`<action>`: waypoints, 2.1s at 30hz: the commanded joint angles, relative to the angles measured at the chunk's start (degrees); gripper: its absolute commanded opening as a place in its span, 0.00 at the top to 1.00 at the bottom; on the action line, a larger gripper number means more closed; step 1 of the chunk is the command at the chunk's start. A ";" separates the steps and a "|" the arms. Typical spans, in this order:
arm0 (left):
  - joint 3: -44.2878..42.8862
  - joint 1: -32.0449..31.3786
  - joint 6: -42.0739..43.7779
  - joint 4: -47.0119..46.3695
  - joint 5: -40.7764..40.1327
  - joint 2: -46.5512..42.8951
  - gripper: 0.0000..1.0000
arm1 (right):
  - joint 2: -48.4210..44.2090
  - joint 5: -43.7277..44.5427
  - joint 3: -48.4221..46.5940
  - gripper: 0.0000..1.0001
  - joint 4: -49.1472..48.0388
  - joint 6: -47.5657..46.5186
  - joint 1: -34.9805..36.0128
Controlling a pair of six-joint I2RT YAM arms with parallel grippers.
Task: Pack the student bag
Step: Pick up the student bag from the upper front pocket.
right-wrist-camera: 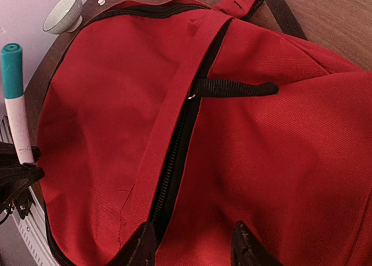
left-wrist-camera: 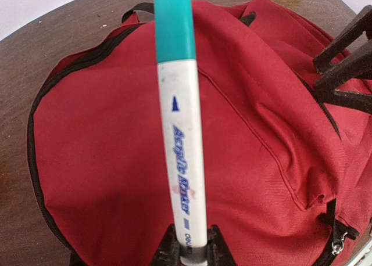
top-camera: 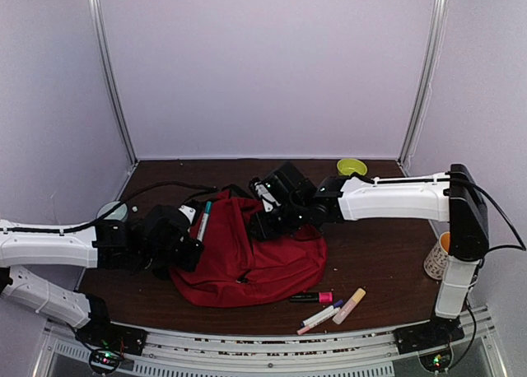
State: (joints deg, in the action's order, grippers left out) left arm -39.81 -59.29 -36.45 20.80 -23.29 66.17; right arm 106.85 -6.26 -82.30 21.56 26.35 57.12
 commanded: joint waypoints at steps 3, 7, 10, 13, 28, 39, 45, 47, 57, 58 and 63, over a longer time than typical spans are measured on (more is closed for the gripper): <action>1.39 0.49 -0.74 -1.94 -1.05 -2.00 1.00 | 3.06 -4.21 -3.88 0.61 0.67 0.83 -0.30; 1.32 0.49 -0.51 -2.07 -0.76 -1.94 1.00 | 3.81 -4.33 -4.01 0.65 0.28 1.07 -0.40; 1.35 0.49 -0.38 -2.23 -0.55 -1.92 1.00 | 3.97 -5.14 -4.17 0.65 0.08 1.19 -0.44; 1.38 0.49 -0.37 -2.40 -0.31 -1.75 1.00 | 3.86 -7.07 -4.36 0.60 -0.51 1.33 -0.50; 0.57 0.49 1.49 -3.66 1.72 -1.05 1.00 | 4.03 -4.32 -4.00 0.91 0.96 0.86 -0.61; -1.29 0.48 9.25 -6.14 17.84 -0.79 1.00 | -0.17 -2.10 -2.69 1.00 2.58 0.24 -0.68; -6.04 0.44 6.16 -0.99 28.85 1.05 1.00 | -4.01 -1.92 0.73 1.00 0.81 0.84 -0.64; -7.63 0.40 5.22 -0.09 31.89 2.37 1.00 | -5.08 -2.16 1.90 1.00 -0.39 1.11 -0.67; -16.93 0.40 2.65 12.66 30.58 11.53 1.00 | -8.09 -1.38 4.95 1.00 -2.40 1.55 -0.44; -17.39 0.40 2.69 13.41 30.33 12.08 1.00 | -8.14 -1.30 5.03 1.00 -2.39 1.41 -0.45; -20.32 0.40 1.87 19.29 27.40 15.01 1.00 | -8.45 -0.27 5.27 1.00 -2.07 1.01 -0.24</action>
State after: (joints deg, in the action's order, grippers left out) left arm -57.10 -59.18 -33.39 34.35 6.33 79.57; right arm 101.43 -8.69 -77.76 19.68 27.40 56.75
